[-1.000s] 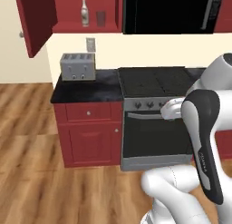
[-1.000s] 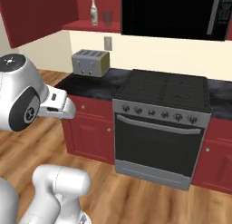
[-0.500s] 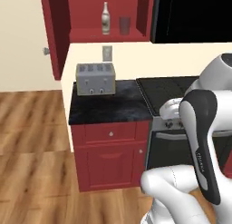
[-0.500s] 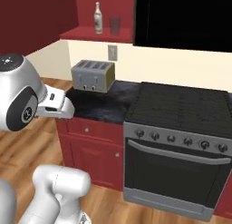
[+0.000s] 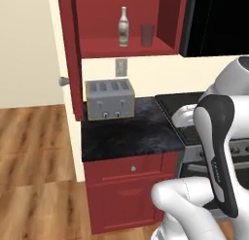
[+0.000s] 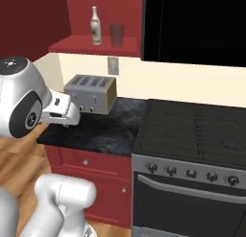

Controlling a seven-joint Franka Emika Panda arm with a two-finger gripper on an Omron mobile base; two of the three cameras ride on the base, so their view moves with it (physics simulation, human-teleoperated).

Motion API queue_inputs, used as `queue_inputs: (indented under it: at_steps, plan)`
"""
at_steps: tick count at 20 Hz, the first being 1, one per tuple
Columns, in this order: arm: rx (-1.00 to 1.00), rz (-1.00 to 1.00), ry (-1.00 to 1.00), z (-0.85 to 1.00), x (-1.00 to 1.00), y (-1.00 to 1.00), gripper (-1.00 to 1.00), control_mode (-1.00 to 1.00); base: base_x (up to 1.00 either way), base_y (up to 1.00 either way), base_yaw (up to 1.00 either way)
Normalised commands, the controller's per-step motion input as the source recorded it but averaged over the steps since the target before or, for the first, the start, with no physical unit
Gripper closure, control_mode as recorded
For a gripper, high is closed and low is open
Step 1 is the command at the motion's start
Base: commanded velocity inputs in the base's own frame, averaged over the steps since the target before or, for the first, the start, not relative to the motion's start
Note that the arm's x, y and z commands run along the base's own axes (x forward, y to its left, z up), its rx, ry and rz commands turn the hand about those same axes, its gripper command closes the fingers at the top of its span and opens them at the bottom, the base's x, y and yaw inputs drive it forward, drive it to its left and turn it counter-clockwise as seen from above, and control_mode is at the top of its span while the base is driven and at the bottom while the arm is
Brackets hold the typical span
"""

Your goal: There is a bowl on the dining counter. Grab a lemon wedge from the fridge and place it in the bowl. Then get the liquor bottle and glass cup from the cabinet and place them next to the bowl.

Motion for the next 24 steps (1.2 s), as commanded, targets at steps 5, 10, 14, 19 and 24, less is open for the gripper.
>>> queue_inputs:
  at_steps: [5,10,14,19,24]
  plan:
    - [0.0,0.0,0.0,0.0,0.0,0.0,-1.0,1.0,0.56,0.43,-0.17]
    - [0.0,0.0,0.0,0.0,0.0,0.0,-1.0,1.0,0.85,0.4,-0.17]
    - [0.0,0.0,0.0,0.0,0.0,0.0,-1.0,1.0,0.74,0.37,-0.1]
    - [0.0,0.0,-0.14,0.48,0.03,0.08,-1.0,-1.0,0.08,0.06,0.0]
    - [0.0,0.0,-0.33,0.85,-0.16,0.0,-1.0,-1.0,0.0,0.0,0.0]
